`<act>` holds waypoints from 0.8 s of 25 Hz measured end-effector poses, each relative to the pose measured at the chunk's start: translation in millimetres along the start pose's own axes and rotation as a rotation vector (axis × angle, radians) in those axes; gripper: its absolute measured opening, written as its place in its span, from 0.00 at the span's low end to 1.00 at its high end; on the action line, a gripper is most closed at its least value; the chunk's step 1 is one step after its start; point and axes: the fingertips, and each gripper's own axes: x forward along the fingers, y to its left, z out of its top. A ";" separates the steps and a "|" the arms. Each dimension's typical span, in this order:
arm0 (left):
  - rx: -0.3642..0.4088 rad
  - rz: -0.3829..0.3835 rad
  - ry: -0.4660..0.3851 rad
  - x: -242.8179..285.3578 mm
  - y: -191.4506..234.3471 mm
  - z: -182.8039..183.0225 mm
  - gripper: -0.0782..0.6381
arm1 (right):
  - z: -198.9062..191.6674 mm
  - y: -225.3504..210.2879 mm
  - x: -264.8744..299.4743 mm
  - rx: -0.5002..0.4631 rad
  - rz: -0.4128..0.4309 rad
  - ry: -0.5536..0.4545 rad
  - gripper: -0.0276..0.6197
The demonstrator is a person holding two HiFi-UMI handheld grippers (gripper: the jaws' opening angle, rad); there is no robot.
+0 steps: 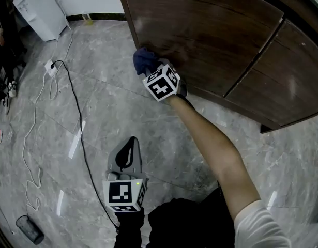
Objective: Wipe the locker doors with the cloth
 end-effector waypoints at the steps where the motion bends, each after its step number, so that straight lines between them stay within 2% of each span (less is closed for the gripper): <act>1: 0.003 0.004 0.000 -0.5 0.5 0.1 0.11 | -6.6 1.6 3.0 -0.002 0.003 0.010 0.18; 8: 0.007 0.023 0.018 0.4 5.5 -5.9 0.11 | -60.1 12.3 21.2 0.049 0.040 0.110 0.18; 10: 0.007 0.027 0.018 1.3 4.4 -4.9 0.11 | -68.5 14.3 17.0 0.067 0.065 0.109 0.17; 13: 0.015 0.024 0.009 5.8 -2.1 1.9 0.11 | -58.5 17.4 -0.6 0.072 0.113 0.046 0.17; 20: 0.049 0.014 -0.008 11.6 -33.4 21.3 0.11 | -2.9 38.0 -66.3 0.000 0.226 -0.122 0.17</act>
